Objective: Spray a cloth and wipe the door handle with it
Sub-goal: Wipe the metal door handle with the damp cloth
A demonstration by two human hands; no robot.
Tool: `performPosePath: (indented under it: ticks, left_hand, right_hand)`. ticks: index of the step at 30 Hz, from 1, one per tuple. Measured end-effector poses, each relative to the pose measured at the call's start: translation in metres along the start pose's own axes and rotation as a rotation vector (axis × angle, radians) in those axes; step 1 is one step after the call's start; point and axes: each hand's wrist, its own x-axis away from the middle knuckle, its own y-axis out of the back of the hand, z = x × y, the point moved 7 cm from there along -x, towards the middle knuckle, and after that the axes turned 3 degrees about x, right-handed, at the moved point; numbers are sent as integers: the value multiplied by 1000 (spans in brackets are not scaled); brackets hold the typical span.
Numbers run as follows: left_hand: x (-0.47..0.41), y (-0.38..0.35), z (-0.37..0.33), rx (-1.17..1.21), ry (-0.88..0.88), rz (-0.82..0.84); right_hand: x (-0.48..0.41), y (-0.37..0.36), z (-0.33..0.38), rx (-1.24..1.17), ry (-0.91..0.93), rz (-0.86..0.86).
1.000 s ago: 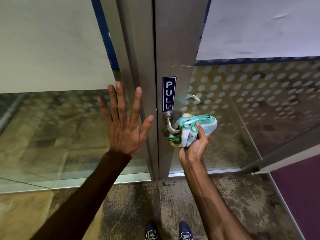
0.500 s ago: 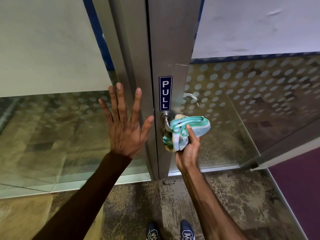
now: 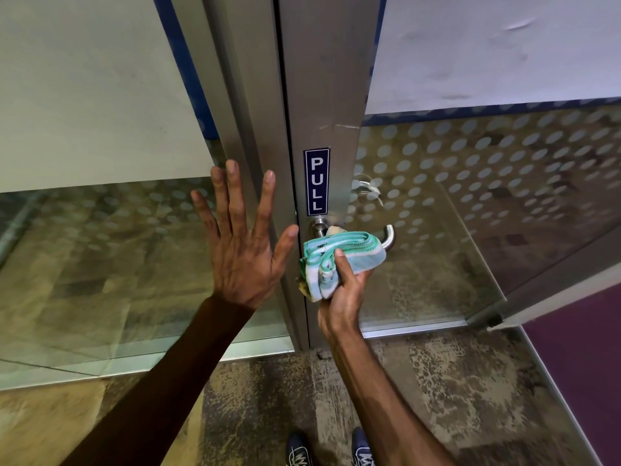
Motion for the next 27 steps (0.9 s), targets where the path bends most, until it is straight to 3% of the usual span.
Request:
performPosePath:
  ticks: [7,12,19,24,27]
  left_hand:
    - [-1,-3,0,-18,-23,12]
    - [-1,-3,-1,11,-10,-18]
    - [-3,5,-2,22,-16,-29]
    - [1,12,6,38,2,-20]
    - [7,16,9,46,9,-15]
  right_hand:
    - [5,5,-4,39,9,-49]
    - [12,3,-7,213,16,-119]
    - [24,-14,-32,333,-68,-17]
    - [26,-2,-29,658,-52,93]
    - [34,14,-29,650,-176,203]
